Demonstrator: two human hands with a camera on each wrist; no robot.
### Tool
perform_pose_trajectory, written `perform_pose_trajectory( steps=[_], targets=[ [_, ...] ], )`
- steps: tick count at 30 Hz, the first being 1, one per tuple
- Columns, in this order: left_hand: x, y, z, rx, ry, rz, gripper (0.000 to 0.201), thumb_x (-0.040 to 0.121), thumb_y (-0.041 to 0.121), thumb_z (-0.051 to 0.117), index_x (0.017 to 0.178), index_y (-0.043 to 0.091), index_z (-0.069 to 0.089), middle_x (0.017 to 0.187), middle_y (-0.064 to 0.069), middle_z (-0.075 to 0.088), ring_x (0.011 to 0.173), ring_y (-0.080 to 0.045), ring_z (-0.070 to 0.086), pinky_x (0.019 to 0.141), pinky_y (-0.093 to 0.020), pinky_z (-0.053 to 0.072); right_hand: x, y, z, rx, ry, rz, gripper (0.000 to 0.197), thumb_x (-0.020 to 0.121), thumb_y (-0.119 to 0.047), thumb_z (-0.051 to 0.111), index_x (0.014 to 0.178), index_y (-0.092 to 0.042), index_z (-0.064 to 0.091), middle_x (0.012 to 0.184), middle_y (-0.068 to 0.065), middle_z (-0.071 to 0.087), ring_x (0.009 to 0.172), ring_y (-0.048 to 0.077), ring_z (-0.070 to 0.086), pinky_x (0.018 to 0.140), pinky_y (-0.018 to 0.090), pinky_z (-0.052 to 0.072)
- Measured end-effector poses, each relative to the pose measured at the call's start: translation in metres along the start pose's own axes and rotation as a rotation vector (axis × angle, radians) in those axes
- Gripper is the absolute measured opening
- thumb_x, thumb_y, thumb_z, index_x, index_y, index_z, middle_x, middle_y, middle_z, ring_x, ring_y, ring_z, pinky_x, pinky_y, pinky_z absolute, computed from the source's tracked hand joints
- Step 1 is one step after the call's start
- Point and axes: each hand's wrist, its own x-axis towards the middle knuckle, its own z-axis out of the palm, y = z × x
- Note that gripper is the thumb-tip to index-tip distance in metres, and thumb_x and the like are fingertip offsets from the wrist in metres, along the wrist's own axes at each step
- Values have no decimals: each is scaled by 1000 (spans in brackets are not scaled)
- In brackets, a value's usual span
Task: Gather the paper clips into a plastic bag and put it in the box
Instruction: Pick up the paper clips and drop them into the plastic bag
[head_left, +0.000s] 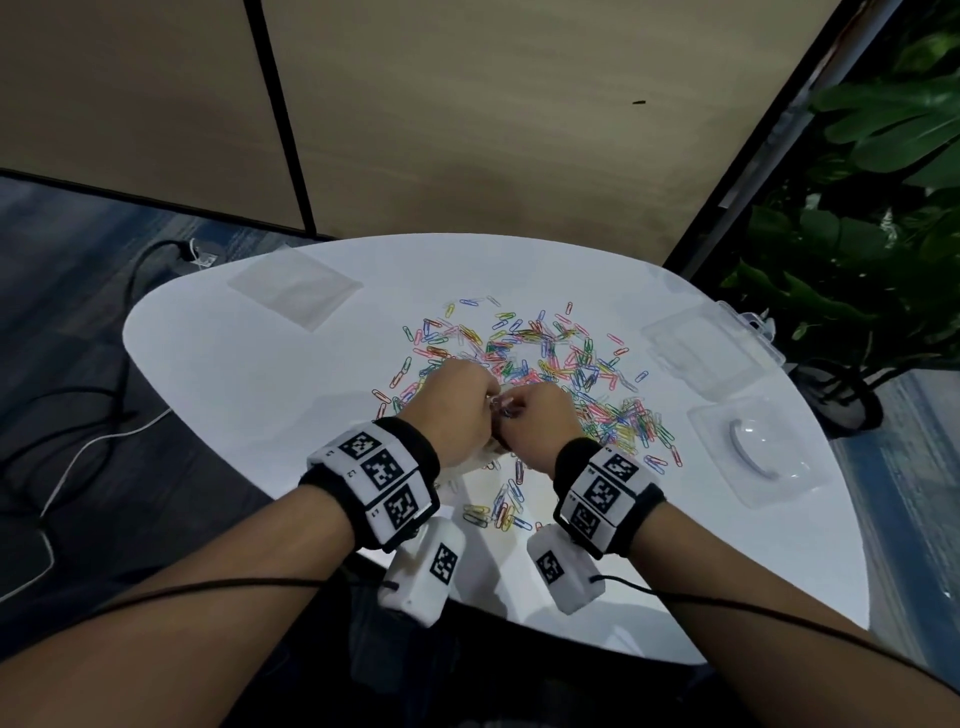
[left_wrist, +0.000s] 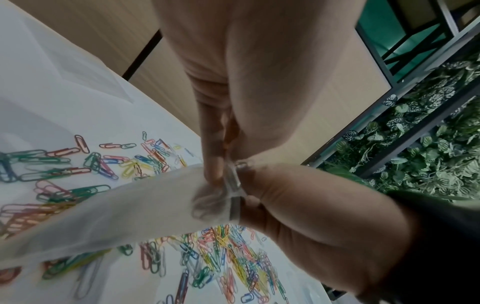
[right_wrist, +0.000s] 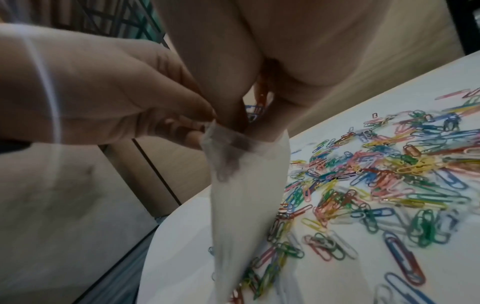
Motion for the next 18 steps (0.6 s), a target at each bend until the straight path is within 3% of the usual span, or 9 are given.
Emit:
perform_pose_trajectory(
  steps=[3, 5, 8, 10, 11, 13, 16, 17, 18],
  targets=[
    [-3, 0, -5, -11, 0, -12, 20, 85, 6, 57, 89, 9, 76, 80, -12, 70, 77, -25, 64, 64, -24, 44, 0, -6, 0, -94, -75, -57, 27, 86, -2, 60, 110, -9, 72, 93, 5, 70, 80, 14, 59, 74, 19, 45],
    [-3, 0, -8, -21, 4, -10, 16, 83, 11, 60, 87, 10, 76, 79, -10, 70, 74, -23, 63, 61, -21, 41, 0, -6, -1, -106, -113, -76, 37, 87, 0, 55, 121, -8, 67, 101, 6, 71, 85, 14, 59, 81, 20, 50],
    [-2, -3, -13, -23, 22, 2, 19, 87, 6, 56, 83, 10, 74, 74, -6, 66, 72, -23, 61, 55, -18, 39, 0, -7, -11, -68, -73, -177, 34, 84, -2, 56, 110, -15, 74, 95, -2, 71, 84, 12, 64, 75, 17, 51],
    [1, -5, -17, -66, 46, -7, 26, 90, 2, 52, 94, 11, 77, 81, -8, 71, 80, -24, 68, 68, -27, 54, -3, -4, -21, 91, 12, -235, 27, 85, -4, 60, 100, -19, 78, 100, -4, 75, 88, 8, 70, 79, 20, 55],
    [-1, -10, -19, -88, 64, -35, 28, 91, 2, 52, 102, 10, 76, 88, -11, 74, 84, -25, 70, 79, -33, 57, -5, -1, -22, 186, 24, -255, 25, 87, -4, 61, 97, -19, 78, 103, -4, 75, 91, 6, 70, 82, 19, 55],
    [-3, -12, -25, -105, 94, -58, 31, 91, 1, 49, 105, 7, 76, 94, -13, 74, 87, -28, 72, 86, -38, 59, -11, 6, -29, 309, 67, -279, 24, 89, -2, 60, 95, -16, 78, 107, -3, 74, 99, 4, 69, 88, 21, 55],
    [-4, -14, -32, -108, 109, -67, 30, 87, -3, 45, 85, 3, 75, 75, -11, 67, 81, -30, 70, 83, -35, 58, -15, 24, -34, 270, 123, -220, 16, 87, -7, 67, 97, -16, 76, 95, -4, 74, 87, 9, 71, 79, 30, 60],
    [-5, -13, -34, -109, 111, -79, 30, 87, -4, 45, 78, 3, 73, 70, -10, 63, 81, -30, 69, 82, -34, 58, -17, 33, -33, 198, 66, -126, 21, 84, -13, 73, 104, -16, 72, 92, -3, 73, 79, 13, 71, 72, 34, 62],
    [-6, -12, -35, -97, 110, -88, 31, 86, -4, 44, 70, 5, 69, 65, -9, 59, 79, -31, 67, 79, -33, 56, -21, 42, -30, 118, -46, 4, 41, 79, -20, 80, 116, -15, 64, 98, 0, 70, 74, 17, 71, 65, 35, 62]
  ],
)
